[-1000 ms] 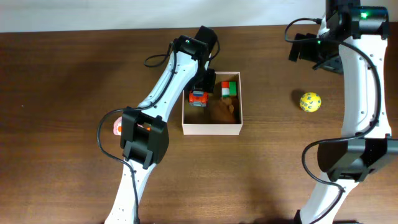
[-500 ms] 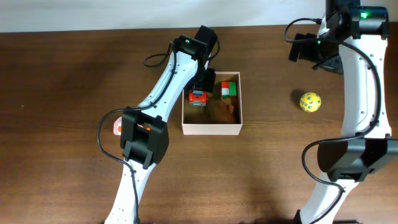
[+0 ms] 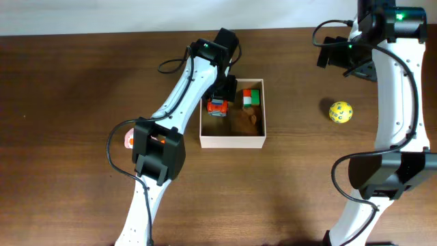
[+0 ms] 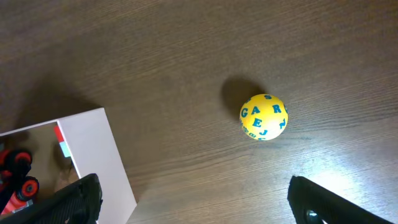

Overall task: Pack container
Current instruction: 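Lower the fire truck into the box's left side with the left gripper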

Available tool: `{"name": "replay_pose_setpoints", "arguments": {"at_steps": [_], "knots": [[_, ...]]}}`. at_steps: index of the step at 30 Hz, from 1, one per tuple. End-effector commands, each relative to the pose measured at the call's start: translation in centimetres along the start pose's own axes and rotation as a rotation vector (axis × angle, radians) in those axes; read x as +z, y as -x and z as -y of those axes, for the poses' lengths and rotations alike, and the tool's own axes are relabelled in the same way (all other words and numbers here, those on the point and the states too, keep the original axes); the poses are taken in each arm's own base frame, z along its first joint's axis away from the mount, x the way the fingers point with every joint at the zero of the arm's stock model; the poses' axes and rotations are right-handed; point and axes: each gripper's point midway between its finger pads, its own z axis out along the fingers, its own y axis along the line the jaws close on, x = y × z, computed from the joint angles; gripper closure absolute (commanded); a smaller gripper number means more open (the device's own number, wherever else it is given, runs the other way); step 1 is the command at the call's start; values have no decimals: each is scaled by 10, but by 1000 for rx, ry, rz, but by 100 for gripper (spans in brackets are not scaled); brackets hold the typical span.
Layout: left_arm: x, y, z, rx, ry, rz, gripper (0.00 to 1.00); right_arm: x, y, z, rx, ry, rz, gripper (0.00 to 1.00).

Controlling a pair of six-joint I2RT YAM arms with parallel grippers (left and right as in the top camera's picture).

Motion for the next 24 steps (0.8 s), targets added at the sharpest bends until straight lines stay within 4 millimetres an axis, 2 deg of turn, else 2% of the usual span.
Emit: {"name": "replay_pose_setpoints", "arguments": {"at_steps": [1, 12, 15, 24], "knots": [[-2, 6, -1, -11, 8, 23, 33, -4, 3, 1, -6, -5, 17, 1], [-2, 7, -1, -10, 7, 28, 32, -4, 3, 1, -6, -5, 18, 1], [-2, 7, -1, -10, 7, 28, 23, -4, 3, 1, -6, -4, 18, 1], [-2, 8, -1, -10, 6, 30, 26, -4, 3, 1, -6, -5, 18, 1]]}}
